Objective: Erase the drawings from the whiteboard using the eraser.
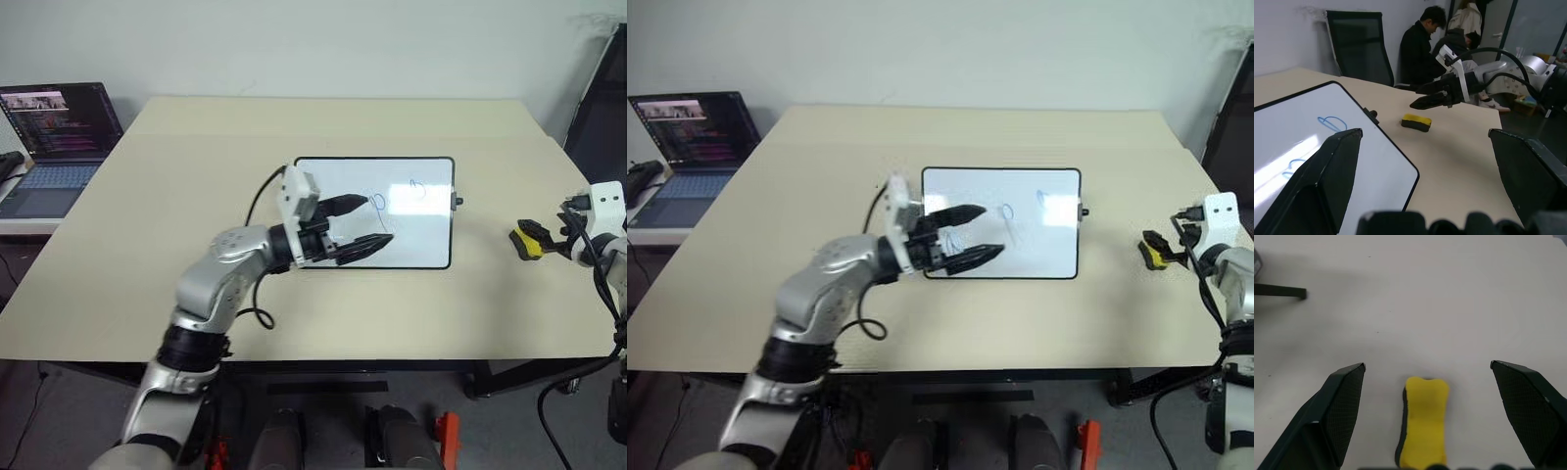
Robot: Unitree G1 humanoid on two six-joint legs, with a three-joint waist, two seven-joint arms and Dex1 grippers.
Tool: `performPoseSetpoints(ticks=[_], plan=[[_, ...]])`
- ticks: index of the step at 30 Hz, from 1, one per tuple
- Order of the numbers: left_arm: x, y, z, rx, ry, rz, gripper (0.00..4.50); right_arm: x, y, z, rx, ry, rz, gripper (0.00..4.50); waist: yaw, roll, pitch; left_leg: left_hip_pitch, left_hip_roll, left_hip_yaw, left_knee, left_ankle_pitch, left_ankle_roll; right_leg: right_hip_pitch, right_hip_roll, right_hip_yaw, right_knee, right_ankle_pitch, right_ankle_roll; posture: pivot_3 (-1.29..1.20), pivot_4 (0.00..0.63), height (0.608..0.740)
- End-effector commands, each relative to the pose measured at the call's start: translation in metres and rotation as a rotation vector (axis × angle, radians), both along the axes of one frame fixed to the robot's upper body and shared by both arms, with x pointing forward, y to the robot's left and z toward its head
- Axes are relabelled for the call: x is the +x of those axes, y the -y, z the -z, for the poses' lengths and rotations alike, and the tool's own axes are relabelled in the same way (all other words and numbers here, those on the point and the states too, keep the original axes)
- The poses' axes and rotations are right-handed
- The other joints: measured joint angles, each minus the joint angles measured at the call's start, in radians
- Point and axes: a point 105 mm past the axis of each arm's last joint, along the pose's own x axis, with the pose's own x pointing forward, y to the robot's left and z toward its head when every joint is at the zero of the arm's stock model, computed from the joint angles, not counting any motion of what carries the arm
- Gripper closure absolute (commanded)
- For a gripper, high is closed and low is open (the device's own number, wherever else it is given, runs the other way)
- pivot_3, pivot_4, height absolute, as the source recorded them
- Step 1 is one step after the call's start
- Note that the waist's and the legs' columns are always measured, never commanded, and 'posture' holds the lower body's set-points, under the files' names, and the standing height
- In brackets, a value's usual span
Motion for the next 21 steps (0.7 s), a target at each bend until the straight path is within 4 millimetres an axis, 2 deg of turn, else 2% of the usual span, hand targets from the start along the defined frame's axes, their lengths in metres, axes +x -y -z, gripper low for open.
performPoseSetpoints(ticks=[1,4,7,14,21], plan=[[-0.001,0.021,0.004,0.032,0.041,0.027,0.00,0.001,0.004,-0.003,0.004,0.026,-0.015,0.02,-0.002,0.000,0.000,0.000,0.000,0.000,0.000,0.000,0.000,0.000,0.000,0.000,0.000,0.000,0.000,0.00,0.150,0.740],[-0.005,0.040,0.017,0.089,0.063,0.061,0.00,-0.001,0.007,0.006,0.025,0.014,-0.010,0.02,-0.002,0.000,0.000,0.000,0.000,0.000,-0.001,0.000,0.000,0.000,0.000,0.000,0.000,0.002,-0.004,0.00,0.150,0.740],[-0.008,0.046,0.023,0.109,0.072,0.084,0.00,-0.001,0.008,0.011,0.038,0.010,-0.009,0.02,-0.003,0.000,0.000,0.000,0.000,0.001,0.000,0.000,0.000,0.000,0.000,0.001,0.000,0.002,-0.004,0.00,0.150,0.740],[-0.014,0.047,0.026,0.111,0.072,0.107,0.00,-0.002,0.006,0.026,0.074,-0.006,-0.004,0.02,-0.003,0.000,0.000,0.001,0.000,0.001,0.000,0.000,0.000,0.000,0.000,0.001,0.000,0.002,-0.003,0.00,0.150,0.740],[-0.016,0.045,0.028,0.127,0.079,0.112,0.00,-0.003,0.009,0.032,0.116,-0.007,0.028,0.02,-0.002,0.000,0.000,0.001,0.000,0.001,0.000,0.000,0.000,0.000,0.000,0.001,0.000,0.002,-0.003,0.00,0.150,0.740]])
